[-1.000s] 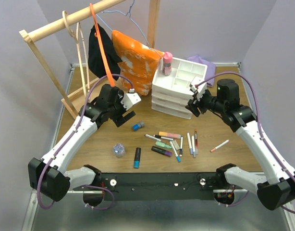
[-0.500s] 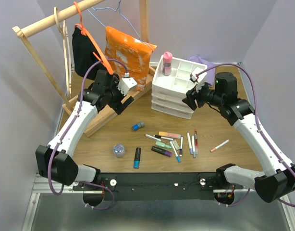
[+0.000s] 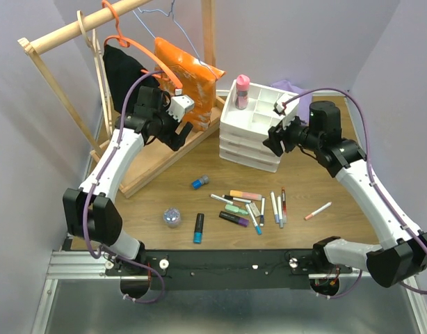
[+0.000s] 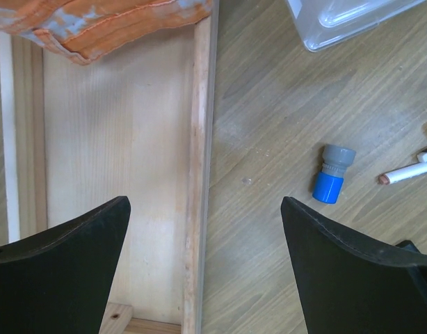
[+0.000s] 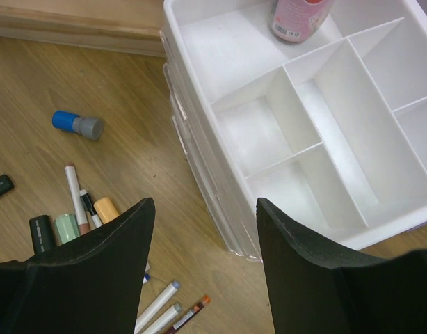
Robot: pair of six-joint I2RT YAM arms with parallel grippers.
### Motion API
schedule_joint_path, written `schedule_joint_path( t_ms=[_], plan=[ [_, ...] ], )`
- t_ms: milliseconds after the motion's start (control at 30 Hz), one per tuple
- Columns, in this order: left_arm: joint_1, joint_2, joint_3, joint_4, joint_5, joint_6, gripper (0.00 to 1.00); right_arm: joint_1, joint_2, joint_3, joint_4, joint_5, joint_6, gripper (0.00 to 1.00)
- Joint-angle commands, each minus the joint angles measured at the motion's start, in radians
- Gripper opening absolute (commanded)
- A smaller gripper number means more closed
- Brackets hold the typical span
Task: Sort the stationery into containers
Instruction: Pick up the stationery from the center of the board.
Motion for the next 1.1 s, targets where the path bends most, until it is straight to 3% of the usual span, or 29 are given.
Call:
schedule_joint_path(
  t_ms=[0,233,400,667,1067],
  plan=[
    [0.039,0.036,0.048,-0.007,0.049,-0.067,0.99,0.003,0.016,0.03,0.01,0.014,0.021,0.68],
    [0.079,0.088,0.071,-0.01,0.077,-0.085,0.98,0.003,0.035,0.032,0.019,0.011,0.03,0.68],
    [0.076,0.039,0.01,0.043,0.062,-0.068,0.97,0.003,0.05,0.037,0.021,0.011,0.03,0.68],
    [-0.003,-0.051,-0.086,0.148,-0.125,-0.01,0.97,0.003,0.084,0.038,0.039,-0.011,0.054,0.68],
    [-0.106,-0.053,-0.119,0.25,-0.34,-0.027,0.97,0.003,0.099,0.044,0.054,-0.011,0.067,0.68]
  ],
)
